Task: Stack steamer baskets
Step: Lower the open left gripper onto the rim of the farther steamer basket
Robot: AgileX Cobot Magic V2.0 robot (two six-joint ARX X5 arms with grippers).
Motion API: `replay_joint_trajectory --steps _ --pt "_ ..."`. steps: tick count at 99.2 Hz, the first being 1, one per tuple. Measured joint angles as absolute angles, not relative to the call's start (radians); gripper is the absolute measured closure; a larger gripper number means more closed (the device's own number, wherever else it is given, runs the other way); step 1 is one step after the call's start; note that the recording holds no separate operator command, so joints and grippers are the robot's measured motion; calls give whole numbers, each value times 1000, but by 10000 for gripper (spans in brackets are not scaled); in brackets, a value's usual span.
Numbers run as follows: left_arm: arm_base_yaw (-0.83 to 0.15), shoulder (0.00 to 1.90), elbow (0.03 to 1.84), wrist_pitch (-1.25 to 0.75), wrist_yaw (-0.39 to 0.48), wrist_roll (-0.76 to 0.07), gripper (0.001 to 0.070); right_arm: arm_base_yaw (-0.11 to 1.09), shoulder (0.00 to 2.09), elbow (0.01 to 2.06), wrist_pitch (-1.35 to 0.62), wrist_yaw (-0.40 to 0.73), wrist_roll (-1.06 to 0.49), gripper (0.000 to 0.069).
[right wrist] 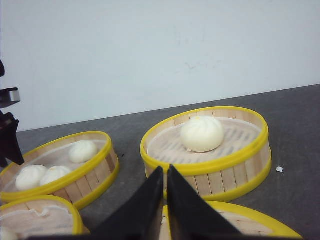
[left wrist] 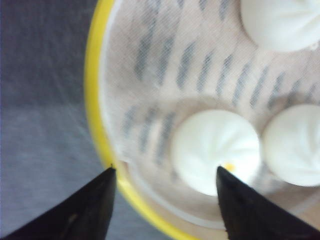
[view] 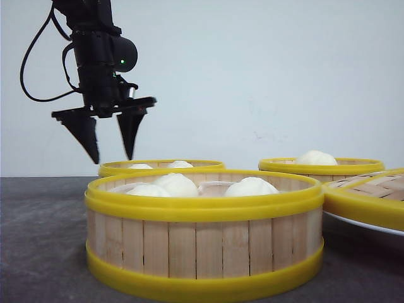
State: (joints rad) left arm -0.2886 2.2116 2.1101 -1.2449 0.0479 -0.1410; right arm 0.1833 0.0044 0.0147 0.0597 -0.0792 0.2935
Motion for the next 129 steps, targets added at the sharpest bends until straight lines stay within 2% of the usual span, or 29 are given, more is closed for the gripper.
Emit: replay_joint_trajectory --steps 8,26,38,47,110,114,118,129 --pt "-284 2223 2110 -1237 1 -139 315 183 4 15 59 -79 294 680" --pt "-280 2232 2110 -1237 -9 -138 305 183 4 15 59 -79 294 680" --pt "-282 2232 2110 -1235 -9 -138 225 183 4 15 55 -79 294 680" --pt "-282 2232 2110 -1217 -9 -138 200 183 4 15 41 -79 294 680" --pt "-278 2312 2114 -1250 -27 -142 199 183 4 15 7 -79 294 680" --pt "-278 2312 2114 -1250 -27 -142 215 183 4 15 4 -79 294 680" --pt "-278 2312 2114 -1248 -22 -142 259 183 4 15 0 -79 294 680" --pt "-287 2312 2114 -1232 -14 -143 486 183 4 15 -10 -79 294 680"
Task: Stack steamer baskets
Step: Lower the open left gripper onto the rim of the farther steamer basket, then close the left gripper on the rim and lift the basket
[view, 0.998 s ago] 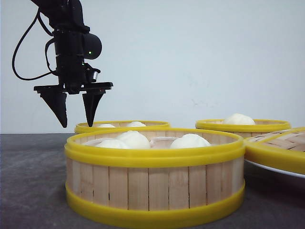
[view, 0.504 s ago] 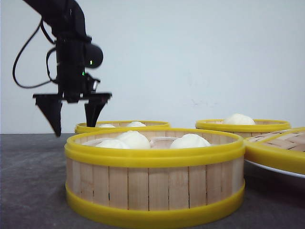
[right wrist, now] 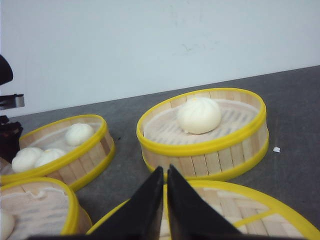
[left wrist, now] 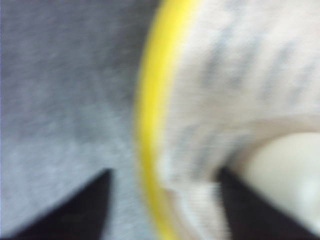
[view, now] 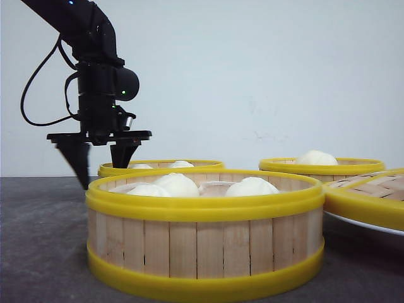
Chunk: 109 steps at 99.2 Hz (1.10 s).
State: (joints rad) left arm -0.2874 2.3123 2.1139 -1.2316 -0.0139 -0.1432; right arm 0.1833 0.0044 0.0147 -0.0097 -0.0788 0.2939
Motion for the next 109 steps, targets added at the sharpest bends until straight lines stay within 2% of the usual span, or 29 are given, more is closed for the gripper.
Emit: replay_joint_trajectory --steps 6,24,31,37,65,88,109 --pt "-290 2312 2115 -1231 -10 -147 555 183 4 15 -14 -79 294 680" --pt "-284 2311 2116 -1224 8 -145 595 183 4 15 -27 -79 294 680" --pt "-282 2310 2117 -1203 -13 -154 653 183 4 15 -38 -79 294 680" --pt "-279 2310 2118 -1190 -12 -166 675 183 4 15 -43 -79 294 680" --pt "-276 2312 2150 -1233 12 -170 686 183 4 15 -43 -75 294 680" --pt "-259 2325 2305 -1338 64 -167 686 183 4 15 -44 -75 294 680" --pt "-221 2325 2499 -1428 200 -132 689 183 4 15 -45 -75 294 680"
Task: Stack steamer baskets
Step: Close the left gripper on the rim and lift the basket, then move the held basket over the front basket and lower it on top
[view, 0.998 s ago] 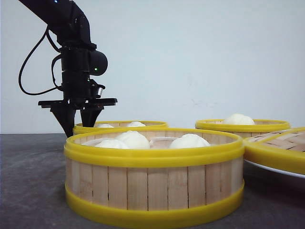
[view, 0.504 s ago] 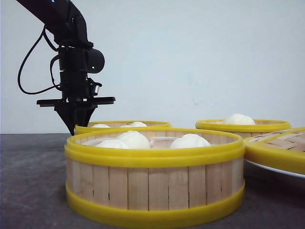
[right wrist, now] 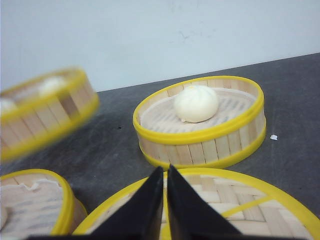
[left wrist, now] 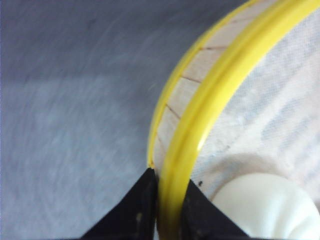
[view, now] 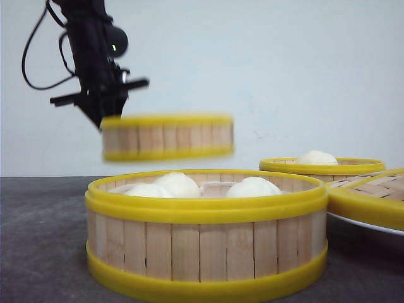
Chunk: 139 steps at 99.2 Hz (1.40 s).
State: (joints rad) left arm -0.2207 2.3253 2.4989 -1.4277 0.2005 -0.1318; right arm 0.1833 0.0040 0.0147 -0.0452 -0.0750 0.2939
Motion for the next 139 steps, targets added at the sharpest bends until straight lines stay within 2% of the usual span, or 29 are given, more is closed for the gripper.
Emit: replay_joint_trajectory --steps 14,23,43,65,92,103,115,139 --pt "-185 2303 2541 -1429 254 -126 690 183 4 15 -46 -75 294 680" --pt "-179 2283 2540 -1430 252 -120 690 183 4 15 -54 -67 294 680" --pt "-248 2184 2487 -1431 255 -113 690 183 4 15 -98 -44 294 680" --pt "-341 2028 2212 -1431 263 -79 690 183 4 16 -112 -41 294 680" --pt "-376 1851 1798 -1425 183 -55 690 183 4 30 -175 -29 294 680" --pt "-417 1772 1670 -1360 184 -51 690 183 4 30 -185 -29 294 680" --pt "-463 1738 1594 -1266 189 -56 690 183 4 30 -191 -35 294 680" --pt "-504 1738 1586 -1182 186 -79 690 183 4 30 -196 -91 307 680"
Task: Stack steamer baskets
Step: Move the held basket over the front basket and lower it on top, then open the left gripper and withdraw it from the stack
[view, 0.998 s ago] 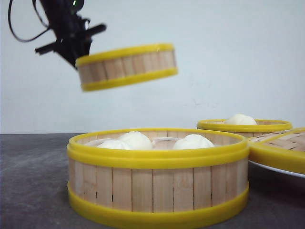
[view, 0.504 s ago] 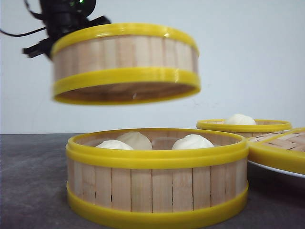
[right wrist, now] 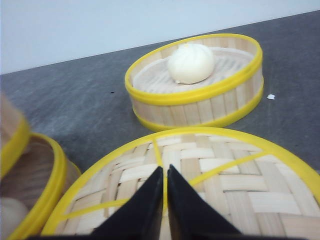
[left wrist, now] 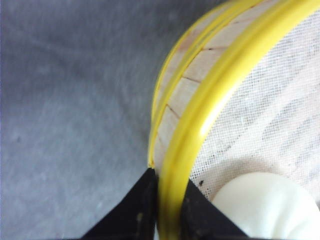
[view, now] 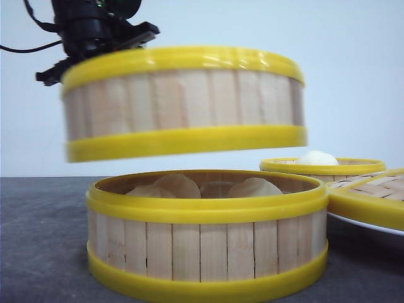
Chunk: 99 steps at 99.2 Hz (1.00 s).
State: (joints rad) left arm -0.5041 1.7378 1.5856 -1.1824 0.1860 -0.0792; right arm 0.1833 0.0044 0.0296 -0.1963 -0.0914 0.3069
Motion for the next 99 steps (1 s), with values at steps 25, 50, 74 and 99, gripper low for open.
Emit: replay_joint_trajectory --steps 25,50,74,99 --pt "-533 1738 1586 -1172 159 -90 690 183 4 30 -197 -106 324 680" --pt "-533 1756 1586 -1177 147 -93 690 183 4 30 -197 -106 346 680" --pt "-562 1798 1586 -1177 144 -98 690 183 4 30 -197 -106 348 680" --pt "-579 1811 1587 -1163 126 -109 690 183 4 30 -197 -106 349 680"
